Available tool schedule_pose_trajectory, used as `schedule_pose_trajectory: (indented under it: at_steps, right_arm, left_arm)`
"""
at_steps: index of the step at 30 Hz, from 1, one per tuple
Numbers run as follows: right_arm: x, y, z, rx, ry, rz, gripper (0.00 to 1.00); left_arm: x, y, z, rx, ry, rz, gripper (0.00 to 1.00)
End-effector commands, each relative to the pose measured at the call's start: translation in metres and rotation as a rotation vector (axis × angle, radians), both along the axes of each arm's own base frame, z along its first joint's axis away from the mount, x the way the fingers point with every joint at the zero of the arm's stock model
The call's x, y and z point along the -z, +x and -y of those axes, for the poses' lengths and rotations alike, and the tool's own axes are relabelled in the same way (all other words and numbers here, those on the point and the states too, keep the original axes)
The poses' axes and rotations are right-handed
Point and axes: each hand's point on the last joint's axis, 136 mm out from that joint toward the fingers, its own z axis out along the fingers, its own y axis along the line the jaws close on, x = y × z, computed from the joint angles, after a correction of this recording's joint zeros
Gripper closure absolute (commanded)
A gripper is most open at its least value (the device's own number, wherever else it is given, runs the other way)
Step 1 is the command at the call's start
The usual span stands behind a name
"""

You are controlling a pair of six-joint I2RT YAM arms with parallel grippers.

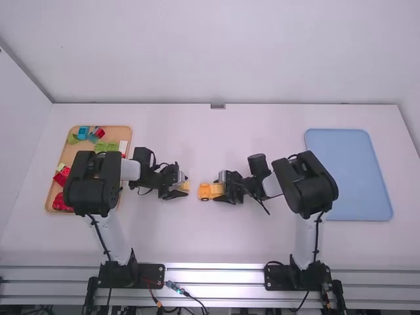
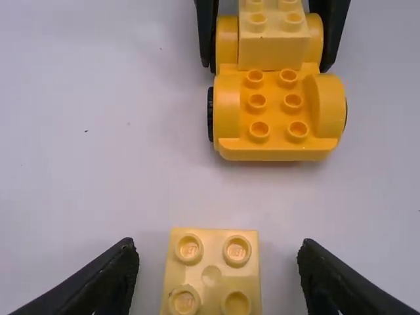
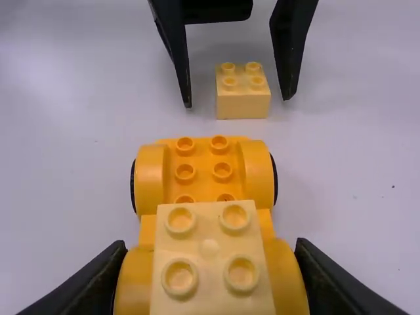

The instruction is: Assemble lego blocks to make yellow taxi

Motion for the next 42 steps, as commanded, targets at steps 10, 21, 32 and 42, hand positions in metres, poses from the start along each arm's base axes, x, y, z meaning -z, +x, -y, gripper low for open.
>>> schedule_pose_trajectory:
  at_steps: [10,21,32,42]
  right_arm:
    - [0.007,0.000,0.001,0.006,-0.012,-0.017,0.42]
    - [0.007,0.000,0.001,0.006,-0.012,-0.018,0.42]
    - [0.007,0.000,0.001,0.005,-0.012,-0.017,0.42]
    - [0.008,0.001,0.002,0.016,-0.022,-0.021,0.42]
  left_arm:
    - [-0.016,-0.004,0.001,0.113,0.028,-0.021,0.36]
    - [0.000,0.011,0.000,-0.040,0.007,-0.016,0.34]
    - [-0.005,0.004,-0.002,0.007,0.019,-0.043,0.44]
    - [-0.002,0.003,-0.001,0.008,0.018,-0.027,0.57]
